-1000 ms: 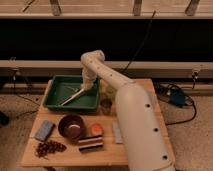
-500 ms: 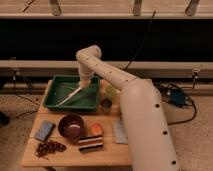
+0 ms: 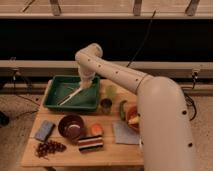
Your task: Place brush in metal cup
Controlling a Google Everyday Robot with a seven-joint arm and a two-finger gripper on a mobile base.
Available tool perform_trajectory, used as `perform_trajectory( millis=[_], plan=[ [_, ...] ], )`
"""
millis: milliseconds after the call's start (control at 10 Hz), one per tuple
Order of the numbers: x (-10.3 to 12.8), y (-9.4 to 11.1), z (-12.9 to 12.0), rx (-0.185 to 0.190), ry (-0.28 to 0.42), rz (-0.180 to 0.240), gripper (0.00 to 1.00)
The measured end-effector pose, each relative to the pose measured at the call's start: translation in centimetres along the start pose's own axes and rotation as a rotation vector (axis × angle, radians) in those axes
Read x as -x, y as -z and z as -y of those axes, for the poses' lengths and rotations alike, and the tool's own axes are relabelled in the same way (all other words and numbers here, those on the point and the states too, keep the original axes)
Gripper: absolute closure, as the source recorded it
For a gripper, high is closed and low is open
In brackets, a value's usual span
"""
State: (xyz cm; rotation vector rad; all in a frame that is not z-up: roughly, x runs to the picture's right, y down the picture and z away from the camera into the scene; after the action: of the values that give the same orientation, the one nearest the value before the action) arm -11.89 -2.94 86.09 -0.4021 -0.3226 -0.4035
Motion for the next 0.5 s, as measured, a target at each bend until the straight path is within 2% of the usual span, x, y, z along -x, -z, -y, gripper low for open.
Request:
perform_trajectory(
  millis=[200,500],
  plan=[
    [0.0,2.2,-1.0,-0.024,-0.012,-0.032,1.00],
    [-1.8,5.5,-2.8,-0.059,-0.069,-0.100,1.00]
  ],
)
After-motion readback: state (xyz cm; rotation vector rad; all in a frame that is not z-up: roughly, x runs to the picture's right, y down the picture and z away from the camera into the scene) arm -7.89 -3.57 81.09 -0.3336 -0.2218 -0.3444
